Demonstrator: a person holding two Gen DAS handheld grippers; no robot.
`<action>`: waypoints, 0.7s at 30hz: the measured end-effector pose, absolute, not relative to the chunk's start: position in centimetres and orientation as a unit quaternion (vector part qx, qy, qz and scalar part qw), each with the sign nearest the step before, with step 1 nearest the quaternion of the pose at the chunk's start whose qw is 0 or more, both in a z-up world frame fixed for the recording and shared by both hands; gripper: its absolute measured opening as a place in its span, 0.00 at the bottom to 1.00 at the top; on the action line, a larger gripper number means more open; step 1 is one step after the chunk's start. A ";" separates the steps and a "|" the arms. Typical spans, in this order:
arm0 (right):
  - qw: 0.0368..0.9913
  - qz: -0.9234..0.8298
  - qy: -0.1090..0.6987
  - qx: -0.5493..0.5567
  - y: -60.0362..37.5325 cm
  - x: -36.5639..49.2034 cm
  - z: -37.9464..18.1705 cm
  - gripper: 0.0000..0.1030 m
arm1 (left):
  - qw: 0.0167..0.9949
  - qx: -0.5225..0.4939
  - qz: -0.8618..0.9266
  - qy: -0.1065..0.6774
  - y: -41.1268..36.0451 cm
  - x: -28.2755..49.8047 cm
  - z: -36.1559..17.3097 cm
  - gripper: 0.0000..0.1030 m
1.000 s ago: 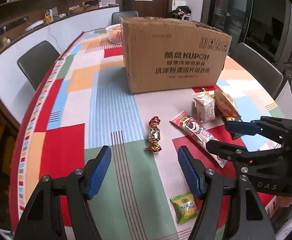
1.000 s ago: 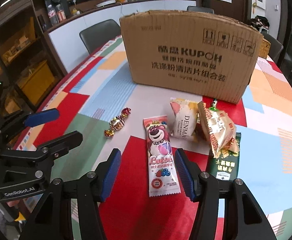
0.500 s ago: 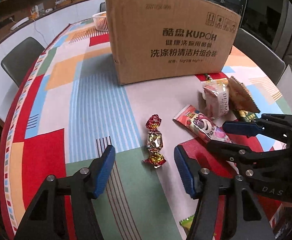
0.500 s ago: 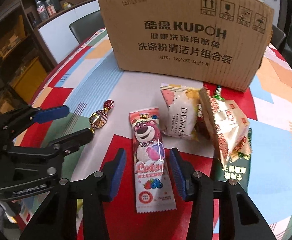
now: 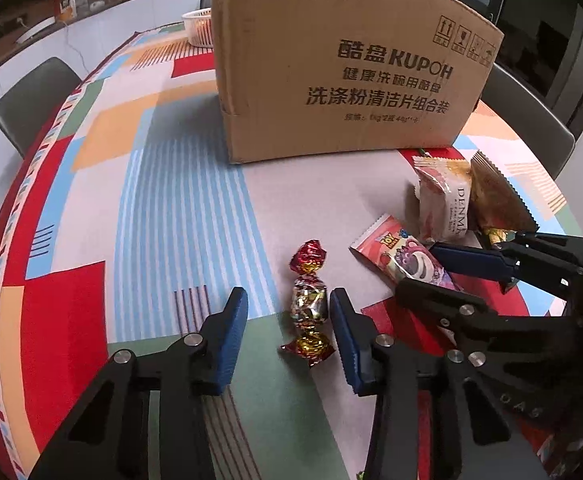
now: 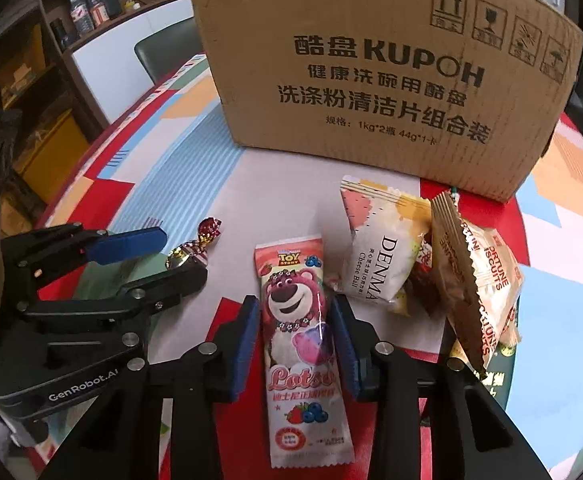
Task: Organize snacks
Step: 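Grasp the wrapped candy with the left tool while the right grasps the Lotso bar, then lift both held snacks and carry them over the cardboard box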
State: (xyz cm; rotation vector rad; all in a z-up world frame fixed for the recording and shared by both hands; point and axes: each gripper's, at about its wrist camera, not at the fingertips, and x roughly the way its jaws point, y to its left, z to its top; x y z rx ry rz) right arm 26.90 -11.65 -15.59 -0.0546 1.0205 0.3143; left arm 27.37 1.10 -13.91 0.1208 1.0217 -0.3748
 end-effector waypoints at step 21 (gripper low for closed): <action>0.865 0.167 0.474 0.001 -13.7 25.3 -13.6 0.28 | 0.869 0.029 -0.152 0.470 0.8 24.8 -10.4 0.19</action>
